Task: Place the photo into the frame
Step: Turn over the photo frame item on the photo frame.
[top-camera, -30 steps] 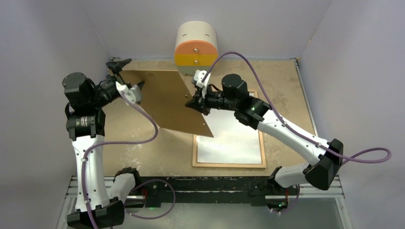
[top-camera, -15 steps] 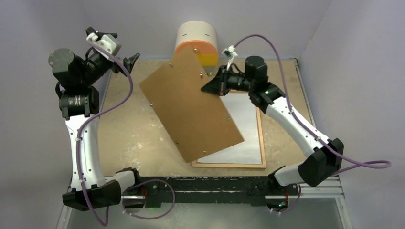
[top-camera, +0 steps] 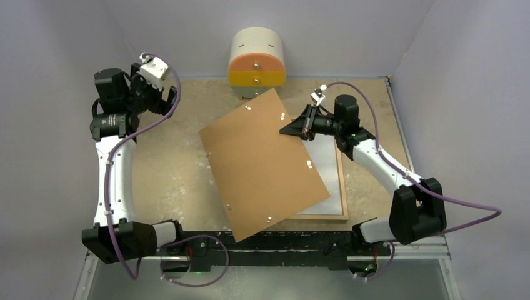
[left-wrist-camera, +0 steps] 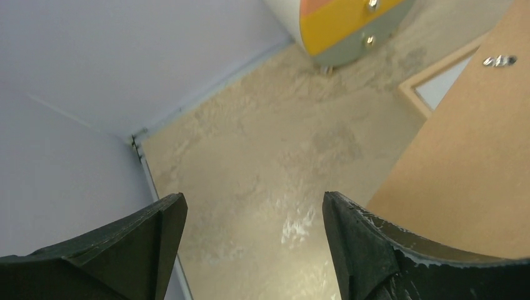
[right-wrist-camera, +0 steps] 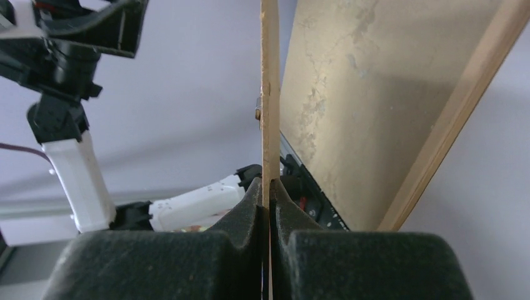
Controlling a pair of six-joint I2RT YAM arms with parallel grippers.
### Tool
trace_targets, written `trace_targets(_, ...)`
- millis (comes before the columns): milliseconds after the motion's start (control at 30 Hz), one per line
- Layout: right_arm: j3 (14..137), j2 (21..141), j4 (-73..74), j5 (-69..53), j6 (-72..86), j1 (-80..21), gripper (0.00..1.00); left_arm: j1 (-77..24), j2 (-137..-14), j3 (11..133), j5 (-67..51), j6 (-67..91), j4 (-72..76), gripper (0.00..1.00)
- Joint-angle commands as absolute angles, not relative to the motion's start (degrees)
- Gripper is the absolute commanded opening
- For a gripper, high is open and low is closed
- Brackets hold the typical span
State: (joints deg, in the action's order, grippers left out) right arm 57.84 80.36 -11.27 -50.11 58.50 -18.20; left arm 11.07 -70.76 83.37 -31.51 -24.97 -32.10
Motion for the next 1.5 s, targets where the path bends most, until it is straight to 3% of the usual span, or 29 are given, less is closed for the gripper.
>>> trace_targets(0,53.07,74.16,-22.62,-47.21,73.95,-18.13,0.0,10.9,-71.62,81.01,-24.59,-28.92,-36.65,0.81)
trace_targets(367,39.43,68.79,-39.27,-36.89,88.06,-18.59,0.0,10.73,-74.14,72.26,-23.4,-27.44,-35.65,0.78)
trace_targets(567,36.21,69.7,-46.53,-34.08,91.78,-20.45,0.0,6.77,-75.63,70.2,-24.98,-27.05,-35.67,0.92)
trace_targets(1133,35.28,72.15,-50.94,-28.09,92.28,-24.96,0.0,-1.26,-75.72,69.7,-22.1,-27.09,-36.8,0.97)
trace_targets(1467,34.51,73.23,-50.64,-38.94,90.37,-25.05,0.0,-2.72,-75.07,66.72,-13.17,-34.75,-34.38,0.98)
